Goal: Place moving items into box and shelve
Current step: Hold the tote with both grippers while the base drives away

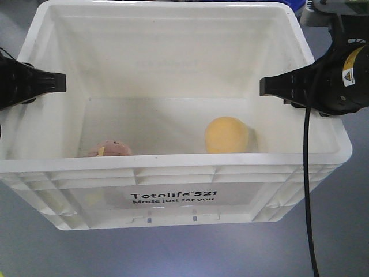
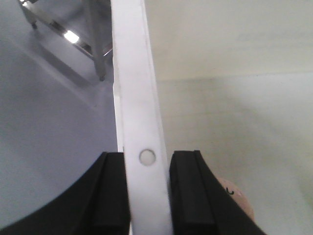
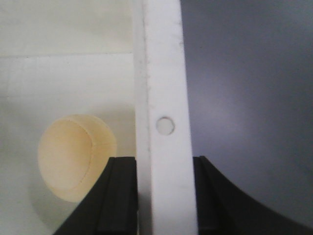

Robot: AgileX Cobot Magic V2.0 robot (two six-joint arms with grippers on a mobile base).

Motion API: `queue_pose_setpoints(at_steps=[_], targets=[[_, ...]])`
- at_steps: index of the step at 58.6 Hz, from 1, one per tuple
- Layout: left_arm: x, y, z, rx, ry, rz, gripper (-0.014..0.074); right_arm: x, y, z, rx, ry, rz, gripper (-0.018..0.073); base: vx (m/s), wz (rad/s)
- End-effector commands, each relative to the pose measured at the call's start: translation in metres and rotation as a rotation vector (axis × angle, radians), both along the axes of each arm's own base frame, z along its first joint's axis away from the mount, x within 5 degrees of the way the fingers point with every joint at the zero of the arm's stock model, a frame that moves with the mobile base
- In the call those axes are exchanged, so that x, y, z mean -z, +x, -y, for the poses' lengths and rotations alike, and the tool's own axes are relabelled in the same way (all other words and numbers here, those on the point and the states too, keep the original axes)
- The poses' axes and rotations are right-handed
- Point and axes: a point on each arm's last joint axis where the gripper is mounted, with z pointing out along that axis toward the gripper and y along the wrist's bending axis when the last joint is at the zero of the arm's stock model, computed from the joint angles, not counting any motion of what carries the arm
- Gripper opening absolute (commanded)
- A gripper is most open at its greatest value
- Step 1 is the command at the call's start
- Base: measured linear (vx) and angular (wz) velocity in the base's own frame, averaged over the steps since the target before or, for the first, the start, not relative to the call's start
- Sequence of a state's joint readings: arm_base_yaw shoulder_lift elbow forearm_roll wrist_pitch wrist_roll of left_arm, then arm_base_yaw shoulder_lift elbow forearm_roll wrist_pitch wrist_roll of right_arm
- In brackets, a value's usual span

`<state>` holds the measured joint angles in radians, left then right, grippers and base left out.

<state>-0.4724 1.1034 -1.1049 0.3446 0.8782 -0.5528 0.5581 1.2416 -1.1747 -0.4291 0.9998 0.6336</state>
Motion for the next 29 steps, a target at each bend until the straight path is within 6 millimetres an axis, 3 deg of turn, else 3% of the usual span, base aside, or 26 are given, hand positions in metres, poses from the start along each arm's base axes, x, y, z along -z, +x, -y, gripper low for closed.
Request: queue_pose_setpoints(at_steps=[1, 29], targets=[[-0.0290, -0.0026, -0.0034, 0.037, 0.004, 0.184, 0.0147, -0.0297, 0.0005, 0.0092, -0.014, -0.024, 0.183, 0.0060, 0.20, -0.57], [-0.0290, -0.0025, -0.0036, 0.036, 0.004, 0.184, 0.0147, -0.0297, 0.0005, 0.0092, -0.014, -0.024, 0.183, 0.0060, 0.19, -0.60]])
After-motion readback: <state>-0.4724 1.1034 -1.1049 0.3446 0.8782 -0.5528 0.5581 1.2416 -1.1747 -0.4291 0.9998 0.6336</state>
